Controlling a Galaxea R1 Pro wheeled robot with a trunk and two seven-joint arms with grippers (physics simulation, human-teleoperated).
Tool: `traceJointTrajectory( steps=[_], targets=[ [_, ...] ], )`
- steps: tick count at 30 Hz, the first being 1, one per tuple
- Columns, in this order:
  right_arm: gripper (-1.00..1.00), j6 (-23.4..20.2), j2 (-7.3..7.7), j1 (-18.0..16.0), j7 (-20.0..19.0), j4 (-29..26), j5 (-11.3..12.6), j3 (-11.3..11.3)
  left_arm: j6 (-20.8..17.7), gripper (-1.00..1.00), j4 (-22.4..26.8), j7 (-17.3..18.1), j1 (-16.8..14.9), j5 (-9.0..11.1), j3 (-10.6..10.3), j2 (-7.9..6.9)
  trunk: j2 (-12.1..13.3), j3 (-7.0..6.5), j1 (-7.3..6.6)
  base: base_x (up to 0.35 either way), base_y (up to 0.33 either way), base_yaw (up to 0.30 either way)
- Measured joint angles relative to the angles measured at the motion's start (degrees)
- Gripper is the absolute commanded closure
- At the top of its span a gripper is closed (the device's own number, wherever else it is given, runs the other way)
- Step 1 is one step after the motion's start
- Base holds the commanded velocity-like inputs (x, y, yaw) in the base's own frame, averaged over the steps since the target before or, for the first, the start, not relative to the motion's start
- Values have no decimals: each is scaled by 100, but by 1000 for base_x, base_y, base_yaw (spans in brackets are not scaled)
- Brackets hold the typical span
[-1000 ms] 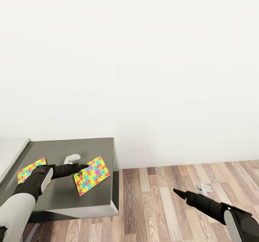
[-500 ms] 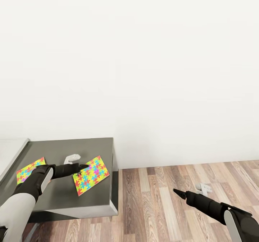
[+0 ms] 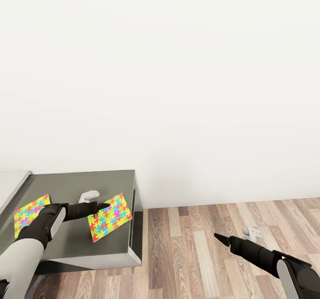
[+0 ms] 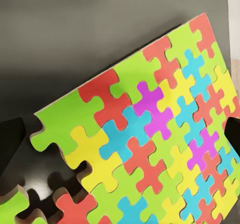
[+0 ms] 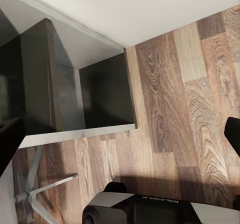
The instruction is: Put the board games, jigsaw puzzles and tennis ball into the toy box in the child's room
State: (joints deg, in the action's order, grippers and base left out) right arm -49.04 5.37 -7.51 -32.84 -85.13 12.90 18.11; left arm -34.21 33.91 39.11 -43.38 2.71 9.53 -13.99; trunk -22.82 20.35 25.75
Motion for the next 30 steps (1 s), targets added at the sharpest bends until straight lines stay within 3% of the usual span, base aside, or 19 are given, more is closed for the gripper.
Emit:
traceJointTrajectory(
  steps=[17, 30],
  targets=[
    [-100, 25, 0, 0, -4, -1, -1, 0, 1, -100, 1, 1, 0, 0, 0, 0, 0, 3, 0, 0, -137, 0],
    [-100, 59, 0, 16, 5, 15, 4, -17, 0, -100, 0, 6, 0, 4, 7, -4, 0, 3, 0, 0, -14, 0]
  ],
)
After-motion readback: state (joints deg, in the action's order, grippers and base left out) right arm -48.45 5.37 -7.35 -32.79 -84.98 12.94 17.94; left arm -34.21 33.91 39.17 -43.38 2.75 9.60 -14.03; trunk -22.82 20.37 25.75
